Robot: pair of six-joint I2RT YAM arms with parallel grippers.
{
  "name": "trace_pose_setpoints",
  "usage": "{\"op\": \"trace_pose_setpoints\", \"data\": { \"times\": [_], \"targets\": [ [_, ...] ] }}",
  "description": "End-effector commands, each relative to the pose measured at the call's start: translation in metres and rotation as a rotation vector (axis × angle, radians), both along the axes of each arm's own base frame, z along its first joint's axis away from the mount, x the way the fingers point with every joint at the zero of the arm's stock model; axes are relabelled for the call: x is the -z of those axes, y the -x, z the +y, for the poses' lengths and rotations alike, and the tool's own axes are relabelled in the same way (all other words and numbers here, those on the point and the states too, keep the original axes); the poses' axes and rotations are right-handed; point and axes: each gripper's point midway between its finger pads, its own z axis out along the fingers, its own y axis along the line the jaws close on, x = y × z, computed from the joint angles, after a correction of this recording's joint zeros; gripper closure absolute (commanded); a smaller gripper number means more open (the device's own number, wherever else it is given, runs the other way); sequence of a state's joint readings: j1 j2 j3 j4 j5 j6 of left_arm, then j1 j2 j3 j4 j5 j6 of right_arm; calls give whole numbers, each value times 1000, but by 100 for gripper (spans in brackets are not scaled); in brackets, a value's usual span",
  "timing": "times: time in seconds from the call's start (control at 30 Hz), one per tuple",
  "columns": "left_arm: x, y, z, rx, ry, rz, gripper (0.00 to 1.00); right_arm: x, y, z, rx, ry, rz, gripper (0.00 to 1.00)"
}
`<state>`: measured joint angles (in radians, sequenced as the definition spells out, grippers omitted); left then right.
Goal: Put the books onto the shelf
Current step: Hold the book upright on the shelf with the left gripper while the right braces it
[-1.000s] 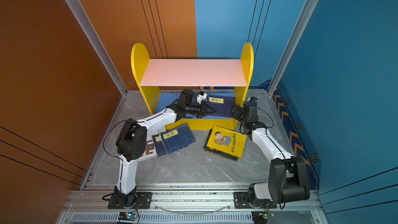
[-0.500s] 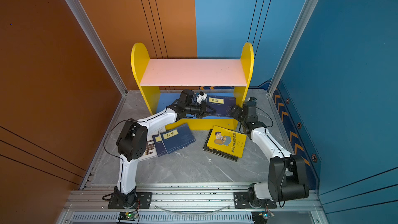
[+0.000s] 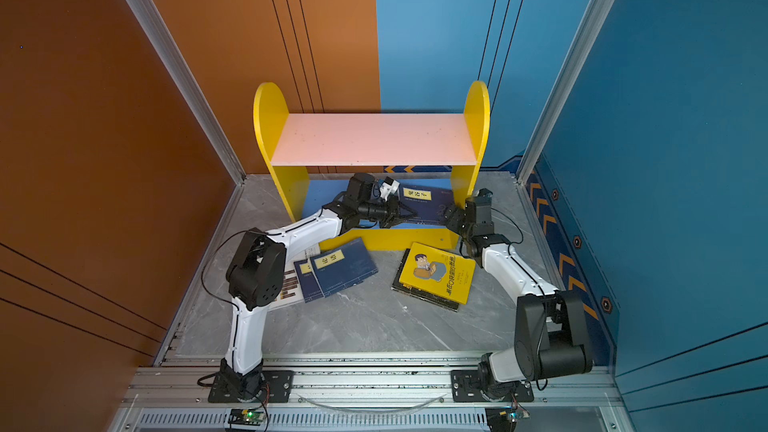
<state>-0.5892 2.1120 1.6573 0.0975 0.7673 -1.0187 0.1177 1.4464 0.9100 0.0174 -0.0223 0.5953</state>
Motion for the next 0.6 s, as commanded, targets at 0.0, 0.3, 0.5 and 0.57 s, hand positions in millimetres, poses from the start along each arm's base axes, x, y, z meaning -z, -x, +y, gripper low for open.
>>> {"op": "trace_pose_setpoints", "data": {
  "times": [0.0, 0.3, 0.5, 0.57],
  "targets": [
    [9, -13, -1, -59, -15, -25, 100, 8, -3, -3, 23, 14, 23, 11],
    [14, -12, -3, -67, -20, -11, 100, 19, -5, -5, 32, 31, 51, 12],
    [17, -13, 0, -87, -28, 1, 100, 33, -4, -7, 42, 60, 81, 15],
    [17, -13, 1, -92, -29, 5, 100, 39, -4, -7, 41, 75, 93, 18]
  ]
}}
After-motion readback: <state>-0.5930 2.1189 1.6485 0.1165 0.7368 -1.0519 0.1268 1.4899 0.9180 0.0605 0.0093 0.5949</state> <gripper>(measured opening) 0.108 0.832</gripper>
